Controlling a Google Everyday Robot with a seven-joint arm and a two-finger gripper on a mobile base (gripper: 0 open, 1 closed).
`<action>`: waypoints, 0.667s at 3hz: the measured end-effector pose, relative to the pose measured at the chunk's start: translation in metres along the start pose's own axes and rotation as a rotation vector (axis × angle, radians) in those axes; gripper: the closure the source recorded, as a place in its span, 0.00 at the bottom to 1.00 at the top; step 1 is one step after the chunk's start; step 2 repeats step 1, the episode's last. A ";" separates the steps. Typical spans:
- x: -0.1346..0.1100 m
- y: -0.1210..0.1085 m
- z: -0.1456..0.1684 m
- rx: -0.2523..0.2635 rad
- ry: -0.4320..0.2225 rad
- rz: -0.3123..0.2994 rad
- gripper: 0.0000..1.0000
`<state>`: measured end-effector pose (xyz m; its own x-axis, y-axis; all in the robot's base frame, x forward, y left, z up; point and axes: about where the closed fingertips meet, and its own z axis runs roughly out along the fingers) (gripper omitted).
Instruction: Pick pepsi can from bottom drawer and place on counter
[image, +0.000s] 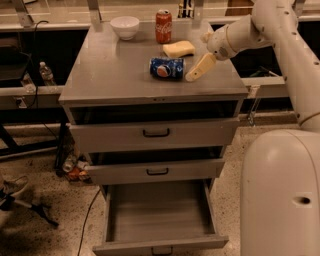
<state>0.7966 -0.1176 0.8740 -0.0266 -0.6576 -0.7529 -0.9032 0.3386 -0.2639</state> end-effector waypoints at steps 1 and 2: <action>0.026 -0.015 -0.059 0.155 0.003 0.055 0.00; 0.026 -0.015 -0.059 0.155 0.003 0.055 0.00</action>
Offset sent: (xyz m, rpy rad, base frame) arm 0.0000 0.0000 0.0000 0.0000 0.0000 0.0000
